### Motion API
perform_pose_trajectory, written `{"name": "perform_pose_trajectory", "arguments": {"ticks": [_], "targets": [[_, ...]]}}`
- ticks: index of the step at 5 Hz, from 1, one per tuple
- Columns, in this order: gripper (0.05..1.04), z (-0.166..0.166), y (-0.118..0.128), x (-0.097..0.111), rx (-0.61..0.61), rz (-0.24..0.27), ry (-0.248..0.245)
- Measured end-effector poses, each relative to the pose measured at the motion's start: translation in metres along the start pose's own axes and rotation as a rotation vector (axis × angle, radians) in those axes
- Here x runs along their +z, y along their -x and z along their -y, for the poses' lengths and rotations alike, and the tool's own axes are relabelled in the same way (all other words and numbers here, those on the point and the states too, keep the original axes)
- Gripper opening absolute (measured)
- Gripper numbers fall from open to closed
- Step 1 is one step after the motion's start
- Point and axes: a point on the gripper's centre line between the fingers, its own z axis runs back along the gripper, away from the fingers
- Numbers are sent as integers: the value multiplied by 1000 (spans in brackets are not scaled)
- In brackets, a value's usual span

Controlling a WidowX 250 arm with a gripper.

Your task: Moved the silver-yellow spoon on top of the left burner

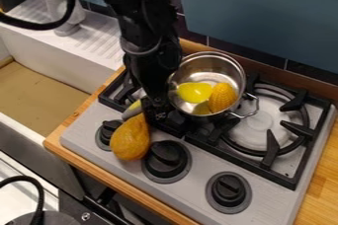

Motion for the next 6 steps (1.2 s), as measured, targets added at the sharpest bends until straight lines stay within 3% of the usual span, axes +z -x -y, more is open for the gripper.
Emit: {"name": "perform_pose_trajectory", "arguments": {"ticks": [1,3,4,5,6], "targets": [[946,1,-3,-4,11,0,-1],[381,0,-11,-9,-4,0,-2],[243,-1,-10,-9,14,-2,9],[240,-3,-7,-5,27,-16,34],[240,-13,-2,11,85,2,34]]}}
